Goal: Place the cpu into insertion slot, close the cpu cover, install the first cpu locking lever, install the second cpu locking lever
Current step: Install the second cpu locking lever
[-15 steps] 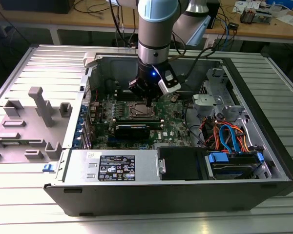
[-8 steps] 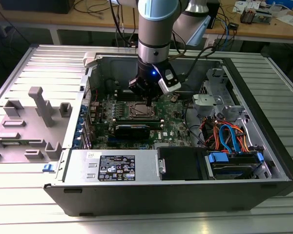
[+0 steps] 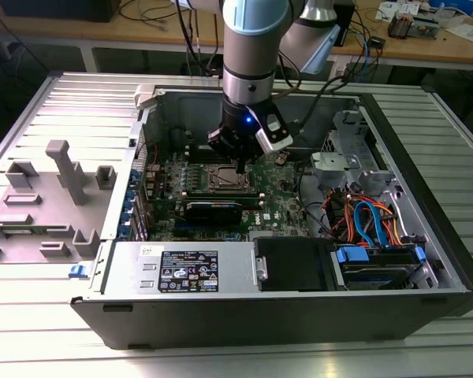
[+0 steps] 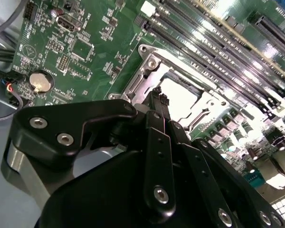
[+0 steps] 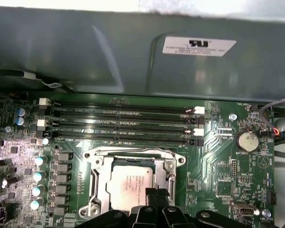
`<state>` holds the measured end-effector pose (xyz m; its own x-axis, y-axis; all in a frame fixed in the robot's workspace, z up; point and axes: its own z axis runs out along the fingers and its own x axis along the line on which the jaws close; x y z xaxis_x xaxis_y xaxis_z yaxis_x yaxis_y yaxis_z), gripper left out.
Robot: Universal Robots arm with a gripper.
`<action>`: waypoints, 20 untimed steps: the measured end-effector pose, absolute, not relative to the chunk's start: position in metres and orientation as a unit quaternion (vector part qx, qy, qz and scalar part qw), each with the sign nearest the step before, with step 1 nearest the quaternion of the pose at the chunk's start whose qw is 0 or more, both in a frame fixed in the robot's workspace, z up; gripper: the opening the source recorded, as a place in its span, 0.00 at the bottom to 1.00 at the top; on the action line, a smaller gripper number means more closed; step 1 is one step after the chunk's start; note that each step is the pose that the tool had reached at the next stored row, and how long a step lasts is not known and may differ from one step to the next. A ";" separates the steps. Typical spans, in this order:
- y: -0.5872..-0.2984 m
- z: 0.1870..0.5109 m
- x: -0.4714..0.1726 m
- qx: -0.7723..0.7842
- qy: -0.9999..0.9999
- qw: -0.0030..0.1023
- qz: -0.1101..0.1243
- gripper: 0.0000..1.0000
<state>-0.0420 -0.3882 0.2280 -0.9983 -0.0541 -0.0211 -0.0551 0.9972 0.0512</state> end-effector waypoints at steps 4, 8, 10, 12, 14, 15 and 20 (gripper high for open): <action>-0.394 0.228 -0.042 -0.027 0.999 0.010 0.026 0.11; -0.395 0.228 -0.042 -0.027 0.999 0.010 0.026 0.11; -0.395 0.228 -0.042 -0.027 0.999 0.010 0.026 0.11; -0.395 0.228 -0.042 -0.027 0.999 0.010 0.026 0.11; -0.395 0.228 -0.042 -0.027 0.999 0.010 0.026 0.11; -0.395 0.228 -0.042 -0.027 0.999 0.010 0.026 0.11; -0.395 0.228 -0.042 -0.027 0.999 0.010 0.026 0.11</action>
<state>-0.0421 -0.3954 0.2279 -0.9983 -0.0540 -0.0211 -0.0551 0.9972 0.0512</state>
